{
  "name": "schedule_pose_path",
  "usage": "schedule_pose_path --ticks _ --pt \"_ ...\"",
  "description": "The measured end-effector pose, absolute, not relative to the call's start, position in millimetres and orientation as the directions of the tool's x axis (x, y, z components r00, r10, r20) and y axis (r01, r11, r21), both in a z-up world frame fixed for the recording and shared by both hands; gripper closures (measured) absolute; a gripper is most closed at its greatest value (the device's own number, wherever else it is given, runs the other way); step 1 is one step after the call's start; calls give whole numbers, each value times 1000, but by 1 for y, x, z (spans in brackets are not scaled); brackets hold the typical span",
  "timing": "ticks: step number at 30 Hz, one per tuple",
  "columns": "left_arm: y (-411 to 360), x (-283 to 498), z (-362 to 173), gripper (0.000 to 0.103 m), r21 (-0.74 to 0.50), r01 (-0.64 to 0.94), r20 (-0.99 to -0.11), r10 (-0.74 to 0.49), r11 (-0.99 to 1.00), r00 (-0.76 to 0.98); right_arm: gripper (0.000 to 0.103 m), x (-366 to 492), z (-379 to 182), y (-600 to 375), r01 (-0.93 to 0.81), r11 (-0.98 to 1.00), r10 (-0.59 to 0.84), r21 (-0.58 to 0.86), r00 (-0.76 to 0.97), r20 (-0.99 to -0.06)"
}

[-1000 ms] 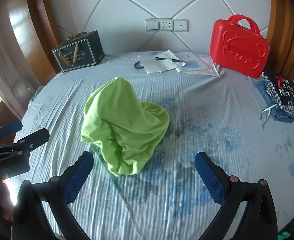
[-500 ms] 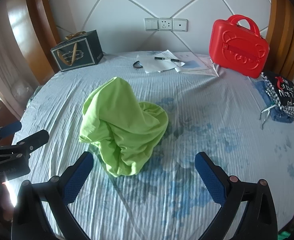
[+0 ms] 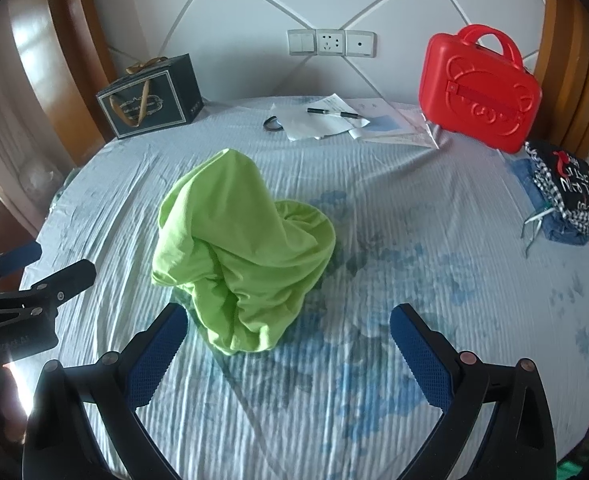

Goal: Fold clothes
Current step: 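Grasp the lime-green T-shirt with the right gripper while the left gripper grasps it too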

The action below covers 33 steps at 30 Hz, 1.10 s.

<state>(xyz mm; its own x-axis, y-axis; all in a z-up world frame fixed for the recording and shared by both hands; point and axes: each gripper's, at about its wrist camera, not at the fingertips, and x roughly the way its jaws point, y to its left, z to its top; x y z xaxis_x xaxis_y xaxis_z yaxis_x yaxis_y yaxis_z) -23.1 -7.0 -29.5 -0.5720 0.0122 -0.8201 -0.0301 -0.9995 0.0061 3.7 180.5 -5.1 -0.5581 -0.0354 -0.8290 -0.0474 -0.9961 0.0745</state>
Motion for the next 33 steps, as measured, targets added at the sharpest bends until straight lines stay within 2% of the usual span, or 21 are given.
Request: schedule_pose_path --ticks 14,21,26,28,29,30,31,32,33 --pt "-29 -118 -108 2 -16 -59 -892 41 -998 -449 0 -49 -56 177 -41 -997 -42 68 -442 -896" --pt "-14 -152 -145 2 1 -129 -913 52 -992 -405 0 -83 -97 171 -19 -997 -65 77 -359 -931" --pt "-19 -167 -161 2 -50 -116 -917 91 -992 -388 1 -97 -122 165 1 -996 -88 93 -322 -943" --pt "-24 -170 -165 2 -94 -101 -920 126 -990 -372 10 -101 -128 163 11 -994 -105 107 -313 -944" --pt "-27 -171 -165 7 -116 -96 -920 143 -989 -365 24 -103 -132 162 16 -993 -119 120 -308 -944" --pt "-29 -171 -165 22 -137 -91 -920 160 -986 -357 39 -105 -135 162 21 -991 -133 133 -302 -944" --pt "-31 -172 -165 31 -168 -91 -919 189 -982 -345 47 -108 -139 161 27 -988 -151 150 -292 -944" --pt "-30 -172 -161 49 -185 -98 -919 208 -978 -336 65 -110 -141 161 32 -985 -172 170 -287 -942" --pt "-30 -171 -155 68 -191 -106 -919 216 -976 -331 78 -111 -143 161 37 -981 -192 190 -283 -940"
